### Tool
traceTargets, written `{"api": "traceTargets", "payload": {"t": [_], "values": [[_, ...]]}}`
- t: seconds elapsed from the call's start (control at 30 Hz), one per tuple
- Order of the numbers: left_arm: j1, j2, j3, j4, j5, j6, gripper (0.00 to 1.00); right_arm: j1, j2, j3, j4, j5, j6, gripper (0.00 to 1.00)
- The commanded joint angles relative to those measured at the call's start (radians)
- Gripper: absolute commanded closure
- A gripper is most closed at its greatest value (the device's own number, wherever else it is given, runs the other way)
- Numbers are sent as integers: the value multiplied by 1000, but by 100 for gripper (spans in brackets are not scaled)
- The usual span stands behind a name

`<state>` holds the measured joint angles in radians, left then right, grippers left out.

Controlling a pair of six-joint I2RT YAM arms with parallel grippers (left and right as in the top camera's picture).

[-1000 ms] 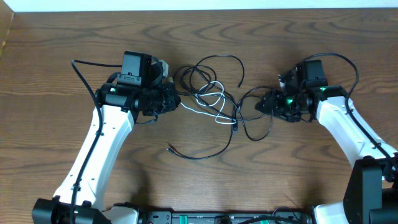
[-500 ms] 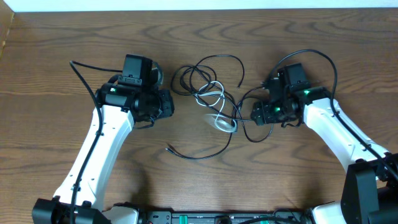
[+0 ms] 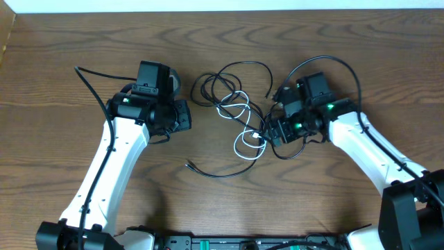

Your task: Untangle cables

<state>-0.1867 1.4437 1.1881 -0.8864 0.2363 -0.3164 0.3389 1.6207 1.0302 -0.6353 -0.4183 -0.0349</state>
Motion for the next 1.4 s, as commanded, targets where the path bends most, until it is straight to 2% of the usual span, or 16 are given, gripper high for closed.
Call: {"api": "traceTargets", "payload": {"t": [0.0, 0.07, 0.13, 0.23, 0.33, 0.47, 0.77, 0.87, 1.03, 1.17, 1.2, 1.37], "values": [[0, -7, 8, -3, -13, 5, 58, 37, -1, 2, 8, 0, 87, 16], [0, -7, 8, -3, -13, 5, 59, 56, -1, 2, 11, 27, 166, 17], [0, -7, 8, -4, -13, 5, 59, 77, 1, 2, 2, 93, 254, 24], [0, -7, 8, -11, -13, 5, 59, 85, 2, 2, -56, 154, 570, 35], [0, -7, 8, -16, -13, 5, 58, 96, 2, 2, -69, 155, 737, 42], [0, -7, 8, -25, -13, 5, 59, 125, 2, 2, -61, 193, 790, 48], [0, -7, 8, -29, -13, 6, 58, 187, 3, -38, -25, 252, 858, 51], [0, -7, 8, -29, -13, 5, 58, 197, 3, -83, 10, 254, 920, 55], [0, -7, 8, -29, -13, 5, 59, 216, 3, -174, 186, 226, 948, 57], [0, -7, 8, -33, -13, 6, 59, 244, 3, -209, 229, 230, 999, 66], [0, -7, 8, -33, -13, 6, 59, 252, 3, -219, 230, 236, 1042, 70], [0, -7, 8, -34, -13, 5, 59, 259, 3, -239, 262, 253, 1085, 75]]}}
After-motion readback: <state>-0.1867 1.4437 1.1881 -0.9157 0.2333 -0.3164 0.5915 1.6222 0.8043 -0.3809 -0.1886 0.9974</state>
